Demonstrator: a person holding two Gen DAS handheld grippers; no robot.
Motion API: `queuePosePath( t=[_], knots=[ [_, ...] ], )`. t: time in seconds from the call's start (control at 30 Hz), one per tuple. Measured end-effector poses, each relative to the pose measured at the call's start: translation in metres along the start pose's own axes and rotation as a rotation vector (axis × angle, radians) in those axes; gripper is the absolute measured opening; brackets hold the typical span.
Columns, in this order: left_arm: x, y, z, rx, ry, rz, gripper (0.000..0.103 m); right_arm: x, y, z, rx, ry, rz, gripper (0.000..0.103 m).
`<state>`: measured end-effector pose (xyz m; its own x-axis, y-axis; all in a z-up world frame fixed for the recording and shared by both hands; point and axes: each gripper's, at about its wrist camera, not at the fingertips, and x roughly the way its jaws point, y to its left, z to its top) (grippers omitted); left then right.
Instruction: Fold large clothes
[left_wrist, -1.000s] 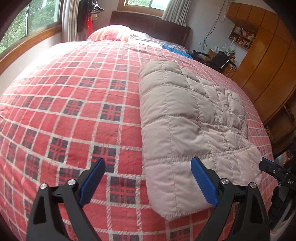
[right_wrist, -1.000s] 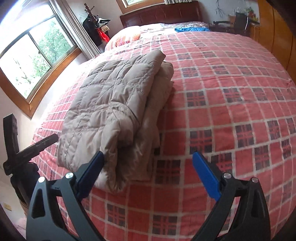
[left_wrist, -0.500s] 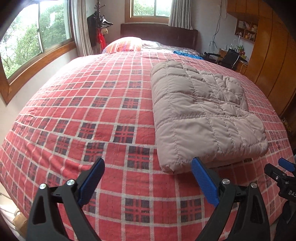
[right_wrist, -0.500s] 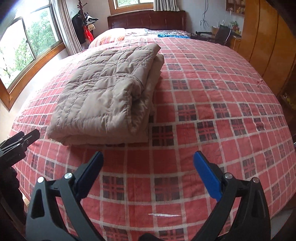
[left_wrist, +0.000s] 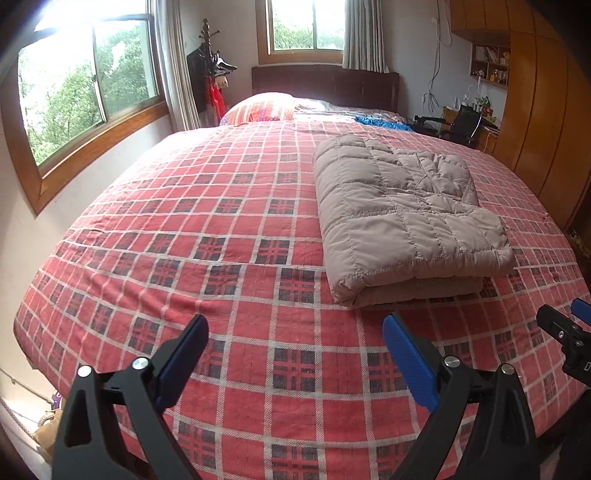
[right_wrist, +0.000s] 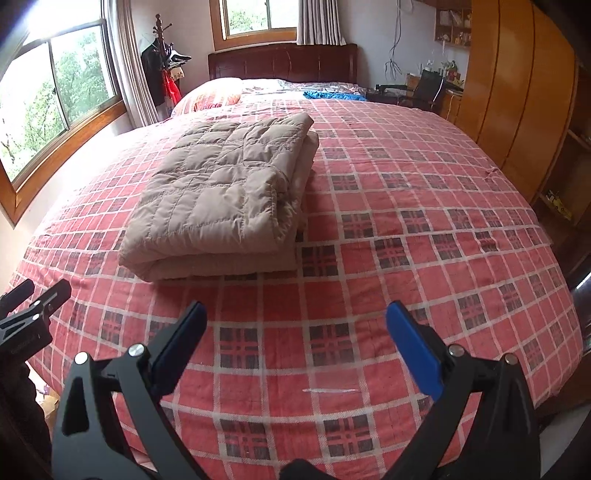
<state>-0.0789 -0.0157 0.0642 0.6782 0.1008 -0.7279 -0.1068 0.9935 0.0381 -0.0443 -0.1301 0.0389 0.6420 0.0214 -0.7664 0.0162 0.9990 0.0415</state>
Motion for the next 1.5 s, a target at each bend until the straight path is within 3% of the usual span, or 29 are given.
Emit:
queuePosePath(
  t=[0.67,1.5],
  knots=[
    [-0.048,-0.002,-0.028,0.017,-0.064,0.028,0.096,-0.041,0.002,-0.032,-0.027,-0.046,-0.015,0.097],
    [-0.053,0.0,-0.034,0.018,-0.068,0.034,0.096,-0.045,0.006,-0.038,-0.024,-0.044,-0.021,0.097]
  ],
)
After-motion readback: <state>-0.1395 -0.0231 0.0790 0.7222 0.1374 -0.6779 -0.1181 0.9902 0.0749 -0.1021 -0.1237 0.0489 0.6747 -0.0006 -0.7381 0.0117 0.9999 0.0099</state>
